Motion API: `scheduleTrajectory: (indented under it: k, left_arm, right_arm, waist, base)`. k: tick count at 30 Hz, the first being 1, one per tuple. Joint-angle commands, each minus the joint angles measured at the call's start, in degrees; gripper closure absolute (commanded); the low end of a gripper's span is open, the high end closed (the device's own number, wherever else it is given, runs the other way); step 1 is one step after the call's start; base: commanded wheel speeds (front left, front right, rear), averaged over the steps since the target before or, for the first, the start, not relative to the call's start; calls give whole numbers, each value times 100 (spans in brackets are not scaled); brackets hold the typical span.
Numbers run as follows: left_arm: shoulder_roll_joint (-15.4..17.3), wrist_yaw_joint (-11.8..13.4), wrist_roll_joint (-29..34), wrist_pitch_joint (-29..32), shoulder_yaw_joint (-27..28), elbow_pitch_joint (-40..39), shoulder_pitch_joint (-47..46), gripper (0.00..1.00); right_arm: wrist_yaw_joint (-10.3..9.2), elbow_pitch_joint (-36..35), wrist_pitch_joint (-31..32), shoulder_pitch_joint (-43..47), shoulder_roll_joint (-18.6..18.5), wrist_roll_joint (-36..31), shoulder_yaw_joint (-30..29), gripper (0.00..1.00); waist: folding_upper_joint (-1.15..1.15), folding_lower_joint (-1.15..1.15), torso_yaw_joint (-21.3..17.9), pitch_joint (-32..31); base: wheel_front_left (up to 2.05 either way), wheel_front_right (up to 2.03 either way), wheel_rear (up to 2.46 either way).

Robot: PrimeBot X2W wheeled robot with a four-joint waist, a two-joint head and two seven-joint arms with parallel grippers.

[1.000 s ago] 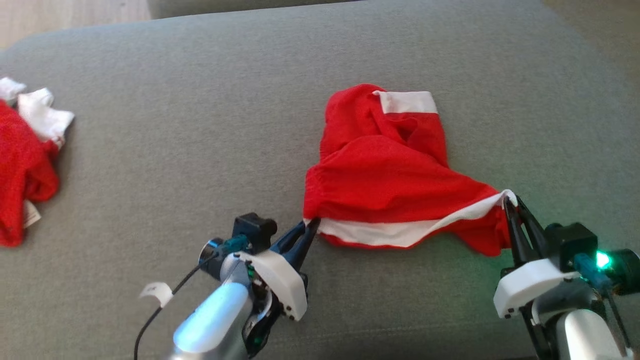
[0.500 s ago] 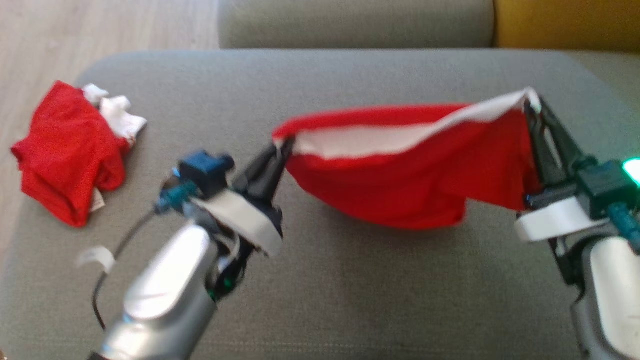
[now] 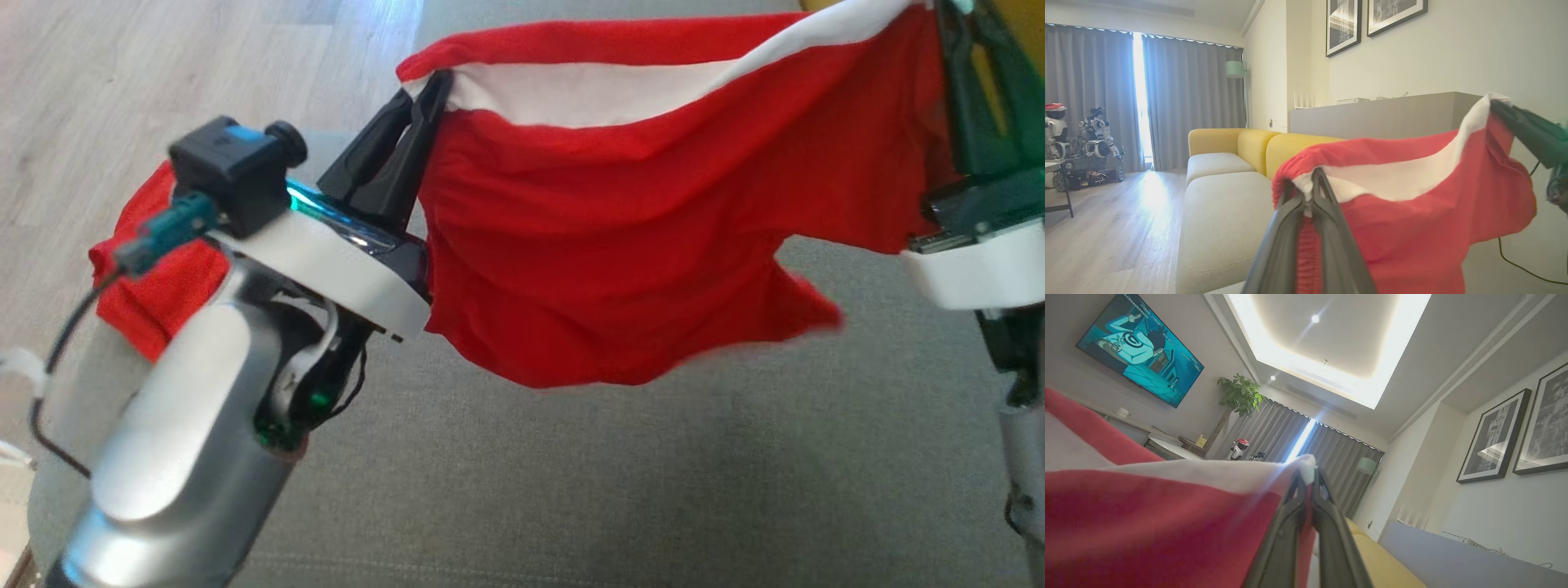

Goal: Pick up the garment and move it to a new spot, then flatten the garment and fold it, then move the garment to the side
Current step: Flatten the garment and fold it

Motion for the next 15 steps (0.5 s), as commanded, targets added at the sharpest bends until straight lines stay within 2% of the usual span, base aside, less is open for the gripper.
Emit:
scheduleTrajectory:
  k: [1,5,9,12,15]
  left_arm:
    - [223,41,-92,172,306,-344,-270,100]
    - [435,83,-284,694,392,-726,-336,100]
    - [560,70,-477,1066,534,-593,-635,100]
    - [612,-11,-615,1219,744,-267,-1206,100]
    - [667,-150,-562,1159,938,373,-2029,100]
  right_arm:
    - [-3,-284,174,-52,-131,73,19,100]
    - [-3,-566,701,27,-185,343,28,100]
    - [-3,-449,1157,-316,-303,780,203,100]
    - [-3,-113,1390,-1070,-498,1136,486,100]
    - [-3,578,1410,-2172,-611,1399,829,100]
  waist:
    - [0,0,22,23]
    - [0,0,23,167]
    - [0,0,-31,553]
    - [0,0,-126,1152]
    - [0,0,-255,1713]
  base:
    - [0,0,0]
    - [0,0,0]
    - [0,0,0]
    - [0,0,0]
    - [0,0,0]
